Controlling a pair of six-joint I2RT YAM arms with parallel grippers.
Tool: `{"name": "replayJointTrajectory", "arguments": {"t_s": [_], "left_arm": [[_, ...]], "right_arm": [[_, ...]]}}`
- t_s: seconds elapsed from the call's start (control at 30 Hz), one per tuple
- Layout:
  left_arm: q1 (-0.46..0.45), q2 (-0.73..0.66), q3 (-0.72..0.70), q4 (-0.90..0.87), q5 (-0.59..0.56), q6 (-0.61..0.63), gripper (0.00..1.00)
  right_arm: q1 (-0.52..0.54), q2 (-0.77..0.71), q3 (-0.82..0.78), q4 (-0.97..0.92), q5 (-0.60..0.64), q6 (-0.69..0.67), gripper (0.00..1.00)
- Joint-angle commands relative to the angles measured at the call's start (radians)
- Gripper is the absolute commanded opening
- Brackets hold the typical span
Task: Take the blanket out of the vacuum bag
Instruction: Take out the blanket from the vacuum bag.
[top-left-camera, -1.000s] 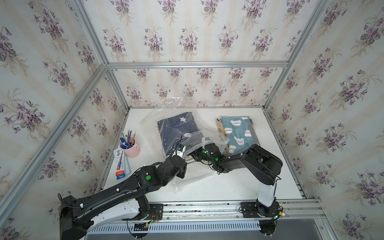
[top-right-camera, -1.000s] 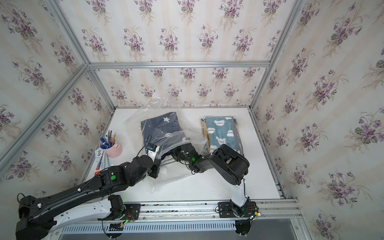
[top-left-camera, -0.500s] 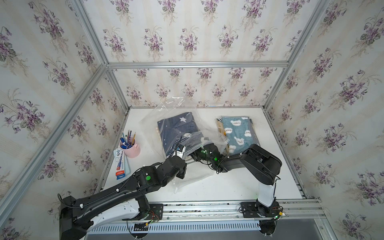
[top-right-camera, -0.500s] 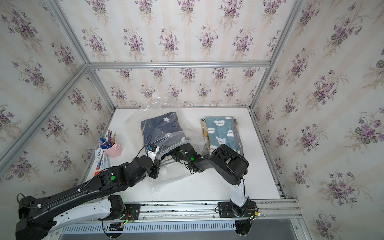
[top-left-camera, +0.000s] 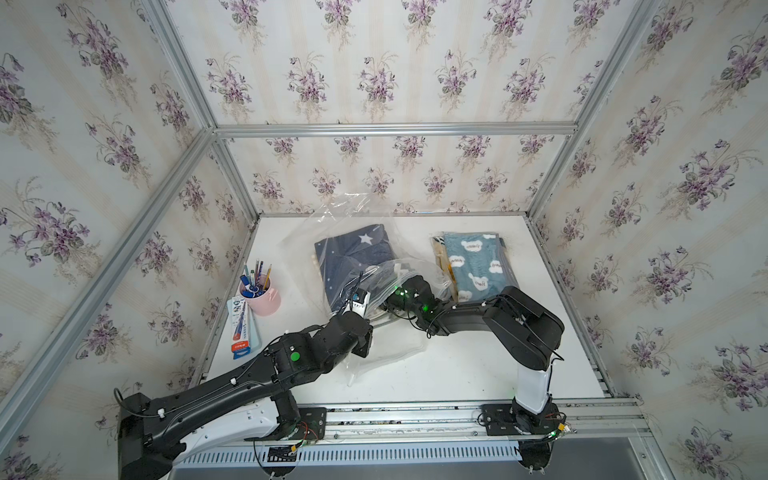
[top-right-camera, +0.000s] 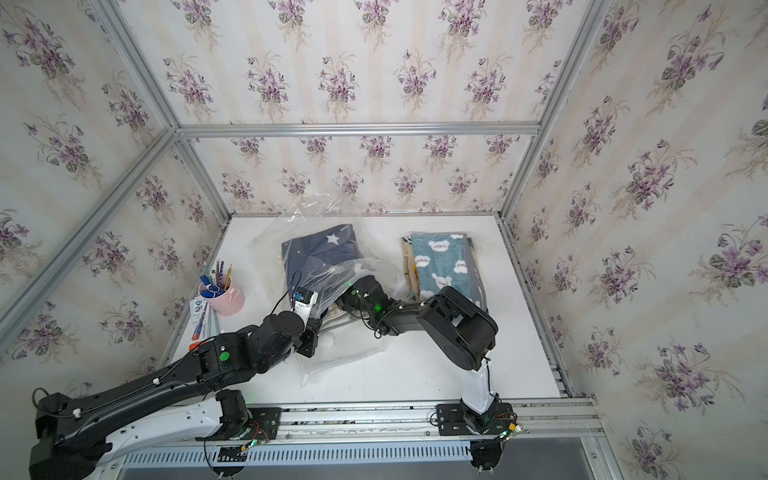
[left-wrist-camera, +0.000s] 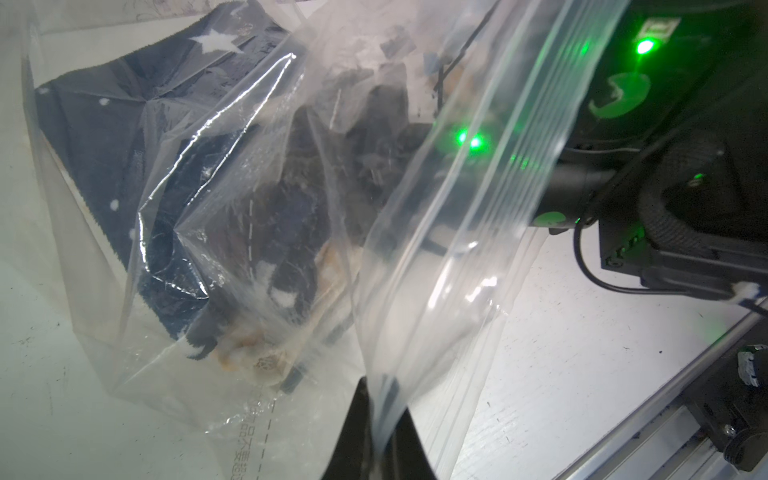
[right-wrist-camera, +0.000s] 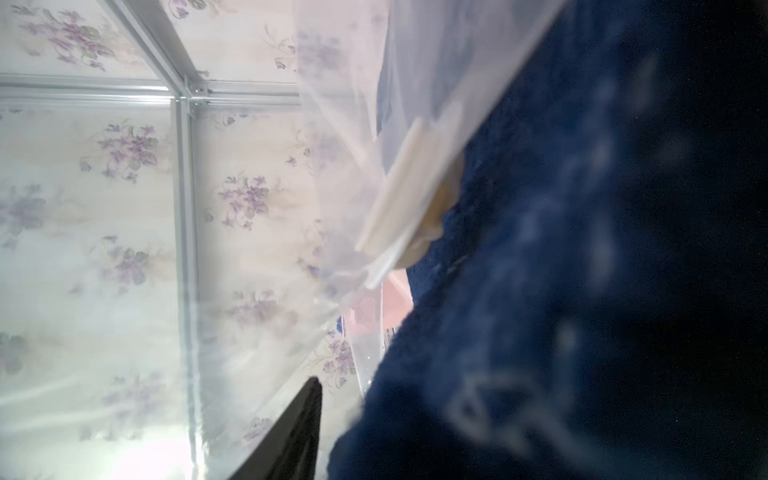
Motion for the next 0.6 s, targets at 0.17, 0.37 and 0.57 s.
{"name": "replayJointTrajectory", "arguments": {"t_s": [0.17, 0.37, 0.57], "left_arm": [[0.001, 0.005, 0.004, 0.018, -0.008, 0.009, 0.09], [0.001, 0.021, 0.000, 0.028, 0.001, 0.004, 0.09], [0.001, 0.034, 0.001, 0.041, 0.008, 0.005, 0.08]], "right_arm": [[-0.002, -0.004, -0.051, 0.057, -0.003, 0.020, 0.54], [-0.003, 0.031, -0.043, 0.067, 0.037, 0.050, 0.63], [-0.003, 0.047, -0.070, 0.121, 0.115, 0.124, 0.59]]}}
